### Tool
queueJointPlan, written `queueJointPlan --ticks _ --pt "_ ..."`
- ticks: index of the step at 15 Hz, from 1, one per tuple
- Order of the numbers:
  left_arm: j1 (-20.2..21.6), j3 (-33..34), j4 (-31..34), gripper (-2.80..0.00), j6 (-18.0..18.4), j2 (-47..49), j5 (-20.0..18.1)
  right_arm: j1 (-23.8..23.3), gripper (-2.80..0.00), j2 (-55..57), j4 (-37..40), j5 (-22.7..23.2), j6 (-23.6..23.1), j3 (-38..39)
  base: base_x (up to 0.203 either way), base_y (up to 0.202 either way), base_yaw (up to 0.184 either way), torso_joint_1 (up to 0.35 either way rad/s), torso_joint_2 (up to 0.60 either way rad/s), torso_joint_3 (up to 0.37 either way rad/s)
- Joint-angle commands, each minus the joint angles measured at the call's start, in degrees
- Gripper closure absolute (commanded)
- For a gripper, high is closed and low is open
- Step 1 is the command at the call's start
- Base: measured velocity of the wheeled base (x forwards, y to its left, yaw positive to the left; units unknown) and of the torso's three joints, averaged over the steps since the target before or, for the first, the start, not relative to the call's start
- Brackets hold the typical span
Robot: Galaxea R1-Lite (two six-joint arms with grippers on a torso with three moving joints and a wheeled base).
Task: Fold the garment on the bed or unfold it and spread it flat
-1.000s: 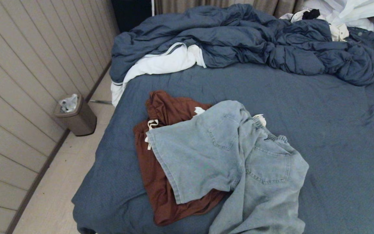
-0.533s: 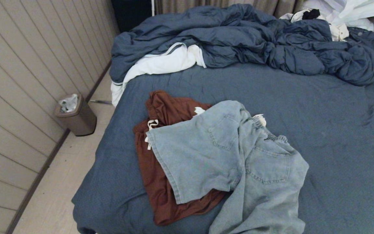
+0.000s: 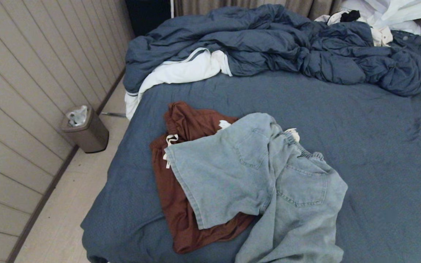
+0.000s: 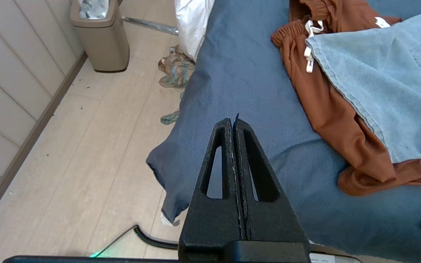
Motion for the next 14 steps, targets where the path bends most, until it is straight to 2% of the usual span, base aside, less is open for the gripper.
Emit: queueJointPlan --ticks 1,14 --pt "-0.02 0.00 -0.03 0.00 -0.05 -0.02 0.03 0.08 0.00 0.00 0.02 0.06 -0.03 0.02 0.000 0.000 0.000 0.000 0.00 0.000" --pt "-0.02 0.00 -0.03 0.00 -0.05 -0.02 0.03 0.08 0.00 0.00 0.02 0.06 -0.03 0.02 0.000 0.000 0.000 0.000 0.00 0.000"
